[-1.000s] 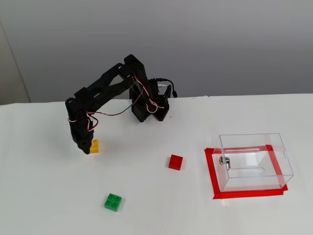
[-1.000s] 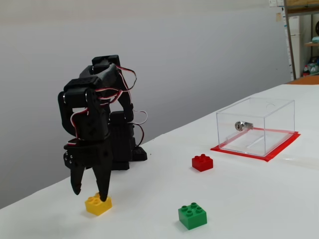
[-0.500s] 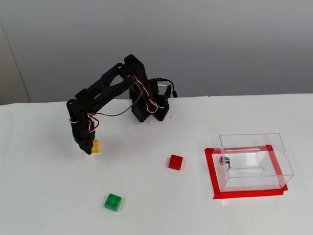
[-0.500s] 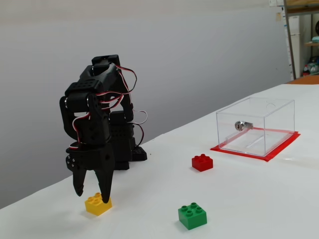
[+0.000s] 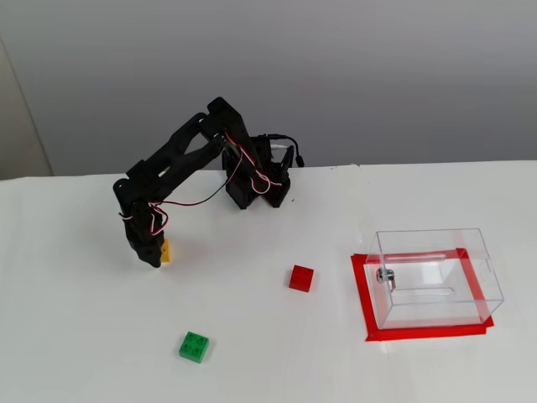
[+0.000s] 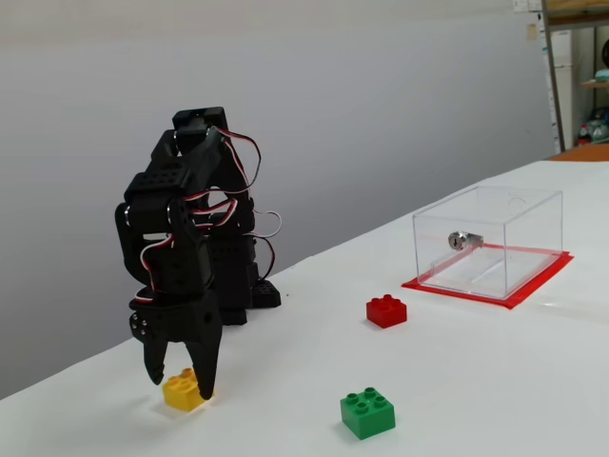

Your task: Pick the yellow lego brick and place it into the transparent box

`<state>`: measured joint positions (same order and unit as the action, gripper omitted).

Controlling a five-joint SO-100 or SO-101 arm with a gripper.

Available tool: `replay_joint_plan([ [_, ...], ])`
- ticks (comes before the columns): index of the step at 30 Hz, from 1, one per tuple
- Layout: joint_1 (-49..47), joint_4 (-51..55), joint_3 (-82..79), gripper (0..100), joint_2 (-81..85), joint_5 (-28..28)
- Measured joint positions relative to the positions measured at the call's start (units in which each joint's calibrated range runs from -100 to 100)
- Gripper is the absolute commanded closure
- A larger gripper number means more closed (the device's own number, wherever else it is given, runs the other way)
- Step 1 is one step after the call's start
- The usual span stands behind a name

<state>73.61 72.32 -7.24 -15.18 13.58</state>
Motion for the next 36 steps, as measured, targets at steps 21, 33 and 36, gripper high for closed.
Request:
replay_joint_plan([
  [21, 0.0, -0.3, -0.1, 92, 0.0, -0.1],
  [33, -1.7, 1.4, 1.3, 92, 1.0, -0.1],
  [36, -3.8, 1.7, 2.9, 92, 3.7, -0.1],
])
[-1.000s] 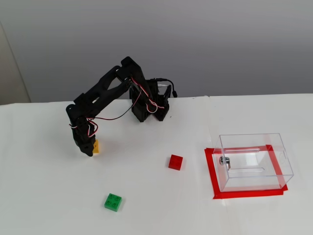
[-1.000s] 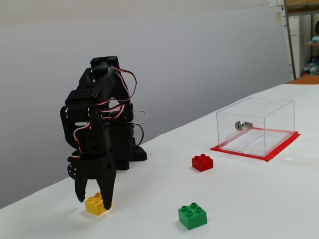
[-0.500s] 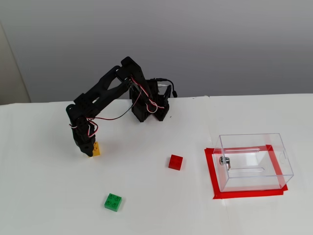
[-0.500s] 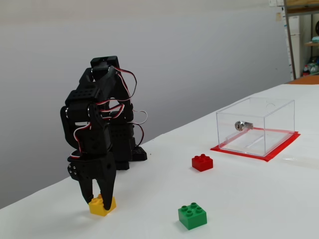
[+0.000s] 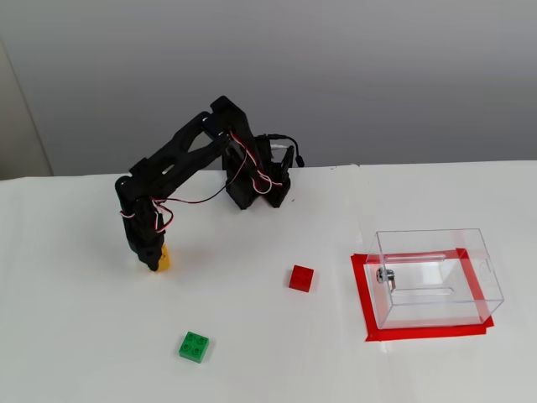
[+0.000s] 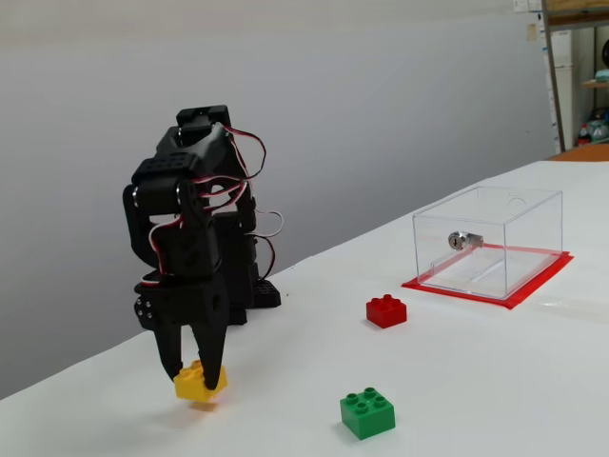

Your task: Pick the yellow lego brick and place it into the transparent box

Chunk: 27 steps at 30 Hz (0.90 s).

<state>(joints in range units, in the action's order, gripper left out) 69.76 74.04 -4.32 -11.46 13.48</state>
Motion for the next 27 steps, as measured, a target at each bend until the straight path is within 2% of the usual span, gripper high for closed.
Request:
replay_joint_plan([
  [27, -13.5, 0.7, 11.4, 92, 32.6, 0.0],
])
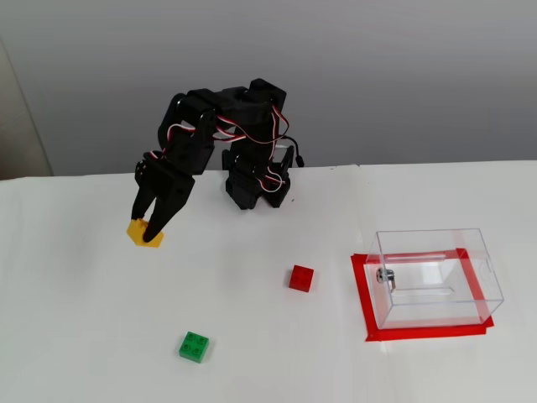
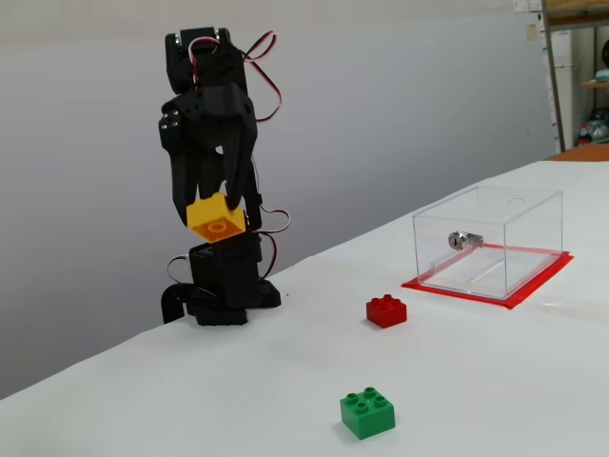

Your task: Pick the yellow lego brick and place it into the transparent box

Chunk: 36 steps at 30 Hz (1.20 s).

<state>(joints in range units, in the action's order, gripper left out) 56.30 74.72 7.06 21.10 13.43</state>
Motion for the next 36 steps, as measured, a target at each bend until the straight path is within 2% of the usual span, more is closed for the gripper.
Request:
replay_joint_plan([
  [9, -4.5, 0.0, 6.0, 92, 9.0, 0.0],
  [18, -13.5, 0.0, 9.4, 92, 14.3, 0.0],
  [26, -28.1, 0.0, 9.4, 92, 16.3, 0.0],
  [36, -51.4, 0.0, 8.5, 92, 16.2, 0.0],
])
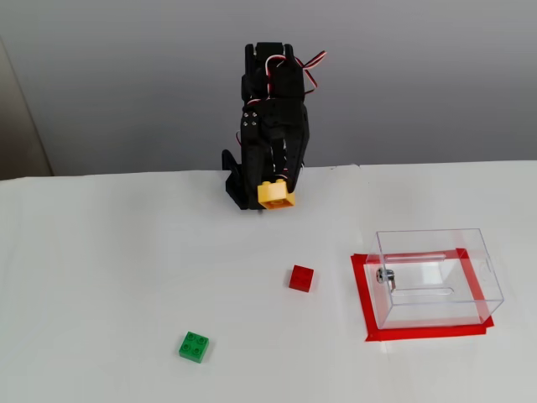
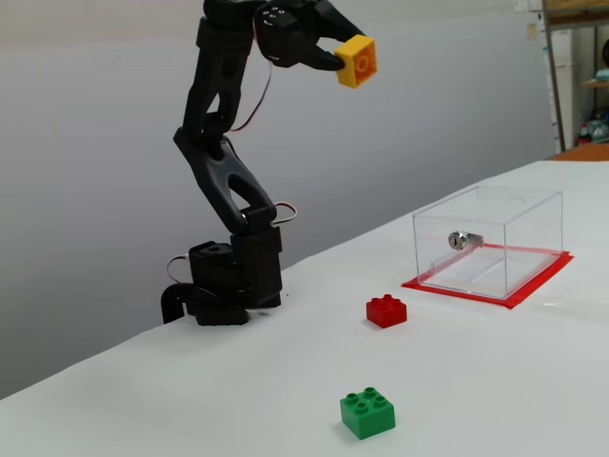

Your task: Pick the yellow lego brick and place it into the transparent box

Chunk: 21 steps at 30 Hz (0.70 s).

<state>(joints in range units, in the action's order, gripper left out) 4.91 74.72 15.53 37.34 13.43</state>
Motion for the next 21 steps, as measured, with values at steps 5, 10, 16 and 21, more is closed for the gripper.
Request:
replay_joint_plan([
  [5, -10.9, 0.0, -4.2, 92, 0.0, 0.0],
  [10, -19.6, 0.0, -7.9, 92, -0.5, 0.0],
  [16, -28.6, 0.0, -8.3, 92, -5.9, -0.8],
  [21, -35.8, -0.9, -8.4, 92, -11.2, -2.3],
])
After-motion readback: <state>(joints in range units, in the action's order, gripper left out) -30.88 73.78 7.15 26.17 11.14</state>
